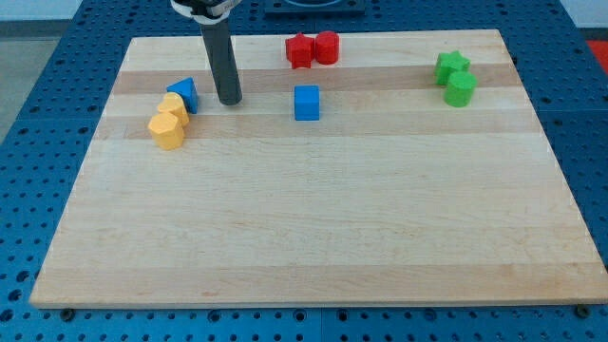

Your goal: Place the cube above the triangle

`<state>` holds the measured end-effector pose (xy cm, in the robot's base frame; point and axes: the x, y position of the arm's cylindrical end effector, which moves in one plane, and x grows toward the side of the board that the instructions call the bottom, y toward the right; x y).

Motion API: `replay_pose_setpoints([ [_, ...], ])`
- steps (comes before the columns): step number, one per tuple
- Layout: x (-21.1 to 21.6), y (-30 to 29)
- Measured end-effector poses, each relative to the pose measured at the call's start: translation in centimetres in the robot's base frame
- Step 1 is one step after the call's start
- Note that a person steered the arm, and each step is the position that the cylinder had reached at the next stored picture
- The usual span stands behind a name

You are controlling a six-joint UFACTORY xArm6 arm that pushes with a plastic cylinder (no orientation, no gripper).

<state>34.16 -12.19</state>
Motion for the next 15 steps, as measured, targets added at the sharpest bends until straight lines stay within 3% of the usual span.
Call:
replay_pose_setpoints([
  [2, 7.2, 1.8],
  [5, 5.0, 13.8],
  [8, 0.9, 13.3],
  [11, 3.5, 11.9],
  [15, -0.4, 7.1],
])
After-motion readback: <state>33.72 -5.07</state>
